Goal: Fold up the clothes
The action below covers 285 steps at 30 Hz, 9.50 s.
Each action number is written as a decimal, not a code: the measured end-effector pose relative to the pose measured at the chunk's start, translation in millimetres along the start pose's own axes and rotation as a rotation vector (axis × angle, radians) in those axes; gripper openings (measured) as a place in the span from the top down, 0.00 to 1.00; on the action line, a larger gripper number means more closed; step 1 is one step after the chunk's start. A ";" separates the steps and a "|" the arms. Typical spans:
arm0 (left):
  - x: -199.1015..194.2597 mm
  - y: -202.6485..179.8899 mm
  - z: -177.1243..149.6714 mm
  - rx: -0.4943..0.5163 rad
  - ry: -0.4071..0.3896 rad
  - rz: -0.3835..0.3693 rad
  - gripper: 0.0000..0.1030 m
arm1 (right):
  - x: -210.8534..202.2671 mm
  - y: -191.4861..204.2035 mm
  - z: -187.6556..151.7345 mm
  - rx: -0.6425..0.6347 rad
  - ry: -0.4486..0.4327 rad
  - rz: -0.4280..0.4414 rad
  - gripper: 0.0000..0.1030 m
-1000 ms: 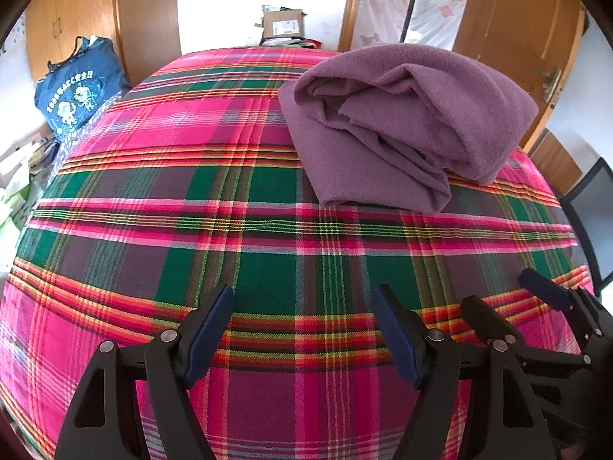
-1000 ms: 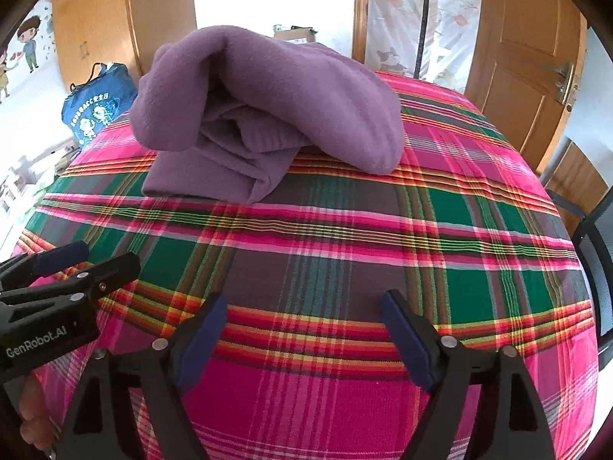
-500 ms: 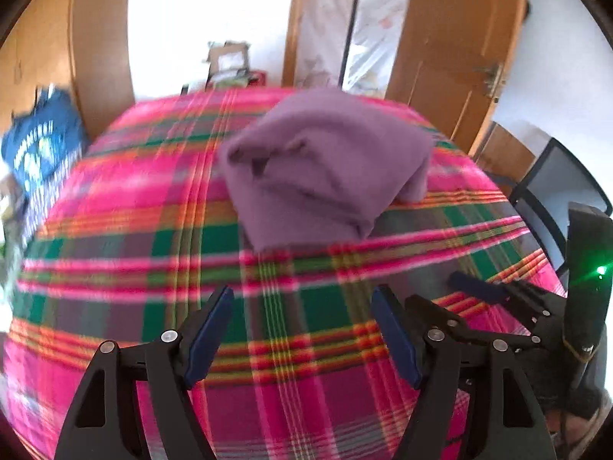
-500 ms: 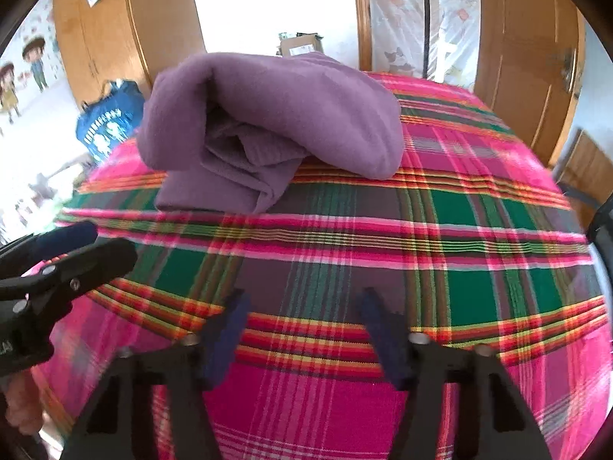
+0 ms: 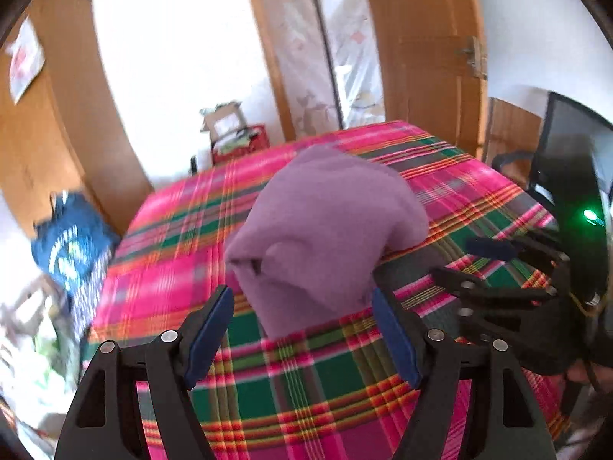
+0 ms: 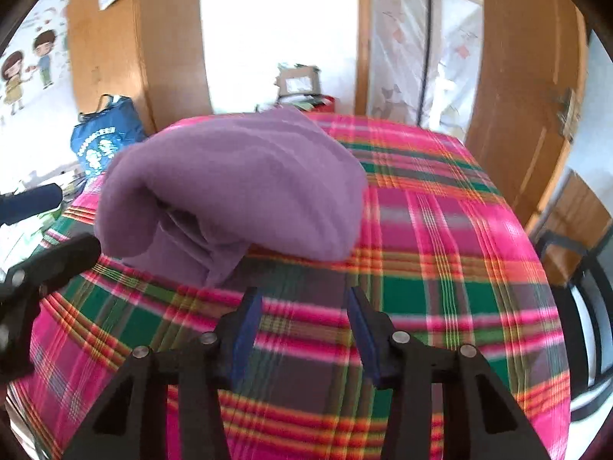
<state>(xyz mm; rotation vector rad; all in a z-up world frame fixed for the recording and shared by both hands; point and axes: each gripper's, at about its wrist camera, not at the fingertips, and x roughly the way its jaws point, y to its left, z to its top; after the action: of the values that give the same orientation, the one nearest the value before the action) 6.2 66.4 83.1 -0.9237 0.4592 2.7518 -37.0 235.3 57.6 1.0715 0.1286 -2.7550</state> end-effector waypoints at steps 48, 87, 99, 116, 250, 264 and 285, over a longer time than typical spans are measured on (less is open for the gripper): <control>25.6 117.2 19.0 -0.448 0.031 -0.157 0.83 | -4.9 64.2 133.7 -0.163 -0.350 0.135 0.91; 82.4 148.9 -43.9 -0.576 0.224 -0.124 0.75 | 46.0 60.9 124.8 0.090 -0.140 0.468 0.71; 81.6 163.7 -51.2 -0.636 0.239 -0.100 0.73 | 32.1 9.1 81.1 0.210 -0.101 0.346 0.59; 14.6 131.2 -28.8 -0.405 0.002 -0.080 0.72 | 74.3 26.8 64.9 0.225 -0.007 0.404 0.66; 37.8 184.5 -51.7 -0.646 0.108 -0.134 0.93 | -29.3 -65.8 33.9 0.266 -0.074 0.131 0.81; 34.4 222.0 -78.1 -0.822 0.133 -0.155 0.93 | -29.9 -103.6 27.2 0.313 -0.061 0.028 0.81; 45.2 219.9 -117.0 -0.870 0.216 -0.163 0.93 | -20.4 -103.7 1.8 0.244 0.088 -0.050 0.74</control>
<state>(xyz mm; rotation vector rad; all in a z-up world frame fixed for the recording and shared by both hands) -27.6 -175.6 16.6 -1.3451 -0.8261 2.6780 -44.3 339.4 74.2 1.2650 -0.1758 -2.8233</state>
